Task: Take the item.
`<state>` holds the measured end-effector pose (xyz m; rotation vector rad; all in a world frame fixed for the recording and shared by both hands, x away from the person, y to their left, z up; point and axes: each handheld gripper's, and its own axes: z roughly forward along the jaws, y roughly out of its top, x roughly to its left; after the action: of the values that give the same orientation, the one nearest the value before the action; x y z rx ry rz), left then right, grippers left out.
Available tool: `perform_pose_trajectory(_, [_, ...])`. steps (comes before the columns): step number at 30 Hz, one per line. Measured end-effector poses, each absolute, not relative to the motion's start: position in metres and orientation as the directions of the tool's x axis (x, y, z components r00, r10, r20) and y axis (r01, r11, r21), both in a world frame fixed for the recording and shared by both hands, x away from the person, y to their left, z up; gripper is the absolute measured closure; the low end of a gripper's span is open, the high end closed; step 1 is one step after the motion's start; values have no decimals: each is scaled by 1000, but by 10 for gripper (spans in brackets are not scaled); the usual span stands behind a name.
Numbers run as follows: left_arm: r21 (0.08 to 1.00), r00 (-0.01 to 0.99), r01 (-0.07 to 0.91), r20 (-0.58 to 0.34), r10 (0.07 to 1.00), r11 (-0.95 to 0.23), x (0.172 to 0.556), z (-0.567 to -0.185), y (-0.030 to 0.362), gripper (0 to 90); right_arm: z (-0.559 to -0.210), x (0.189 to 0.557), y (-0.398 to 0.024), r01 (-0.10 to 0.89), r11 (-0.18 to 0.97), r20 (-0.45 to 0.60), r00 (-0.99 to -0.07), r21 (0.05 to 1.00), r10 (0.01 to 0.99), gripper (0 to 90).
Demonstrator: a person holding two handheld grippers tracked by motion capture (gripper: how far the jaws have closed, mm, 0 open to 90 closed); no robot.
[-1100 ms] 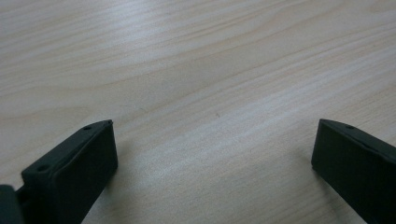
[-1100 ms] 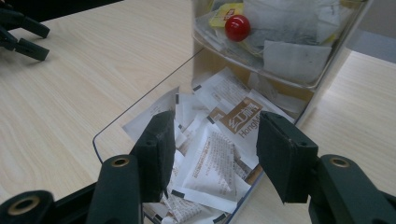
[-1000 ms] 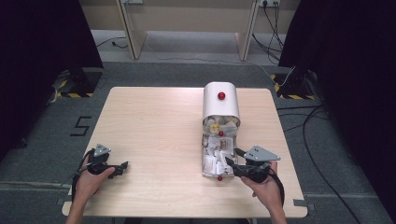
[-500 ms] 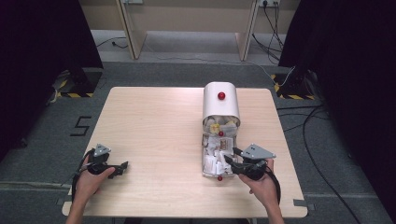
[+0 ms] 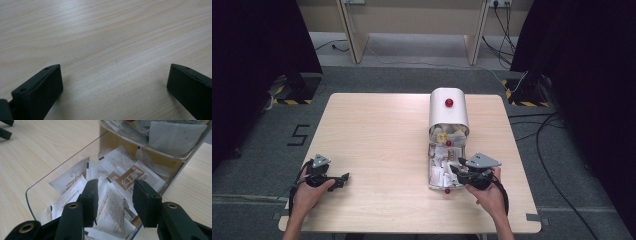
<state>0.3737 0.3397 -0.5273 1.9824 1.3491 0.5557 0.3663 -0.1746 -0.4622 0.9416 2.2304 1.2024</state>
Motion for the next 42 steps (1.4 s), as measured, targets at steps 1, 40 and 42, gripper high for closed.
perform_pose_trajectory(1, [726, 375, 643, -21, 927, -243, 374, -527, 340, 0, -463, 368, -174, 358, 395, -56, -676, 846, 735, 571])
perform_pose_trajectory(40, [726, 376, 643, -21, 927, -244, 374, -527, 340, 0, -464, 366, -169, 360, 415, -24, -731, 836, 682, 873])
perform_pose_trajectory(42, [726, 376, 643, -21, 927, -244, 374, -527, 340, 0, -461, 365, -169, 353, 407, -24, -730, 843, 683, 874])
